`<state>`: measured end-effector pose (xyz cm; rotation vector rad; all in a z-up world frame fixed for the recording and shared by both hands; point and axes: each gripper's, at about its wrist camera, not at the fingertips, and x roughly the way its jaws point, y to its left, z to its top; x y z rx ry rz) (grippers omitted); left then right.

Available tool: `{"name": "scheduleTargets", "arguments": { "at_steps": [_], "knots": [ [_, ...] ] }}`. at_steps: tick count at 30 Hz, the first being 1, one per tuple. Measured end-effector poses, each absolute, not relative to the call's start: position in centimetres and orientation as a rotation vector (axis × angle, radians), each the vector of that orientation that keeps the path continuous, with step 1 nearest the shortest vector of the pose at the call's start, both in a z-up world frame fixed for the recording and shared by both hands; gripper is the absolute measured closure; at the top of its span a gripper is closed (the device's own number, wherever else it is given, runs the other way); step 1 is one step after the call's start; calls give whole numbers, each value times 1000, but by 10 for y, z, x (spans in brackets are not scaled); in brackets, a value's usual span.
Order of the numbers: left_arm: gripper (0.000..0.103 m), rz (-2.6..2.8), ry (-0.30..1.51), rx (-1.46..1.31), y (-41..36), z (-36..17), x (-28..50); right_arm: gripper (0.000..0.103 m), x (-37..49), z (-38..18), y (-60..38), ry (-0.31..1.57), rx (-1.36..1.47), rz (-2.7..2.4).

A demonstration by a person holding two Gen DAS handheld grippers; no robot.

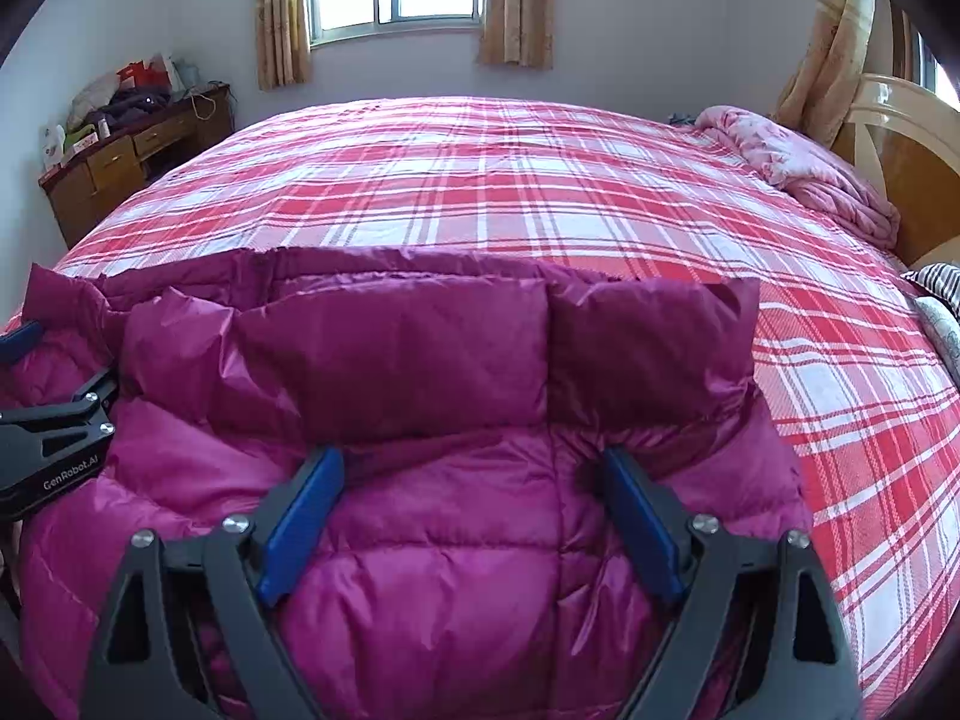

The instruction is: Fold large clothes

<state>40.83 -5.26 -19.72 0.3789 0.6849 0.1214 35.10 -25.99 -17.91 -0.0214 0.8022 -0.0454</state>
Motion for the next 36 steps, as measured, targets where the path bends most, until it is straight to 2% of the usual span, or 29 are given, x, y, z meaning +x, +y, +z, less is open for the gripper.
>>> {"name": "scheduleTargets", "arguments": {
  "at_steps": [36],
  "knots": [
    [6,114,716,414,-61,-207,419,2,362,-195,-258,888,-75,-141]
  ]
}}
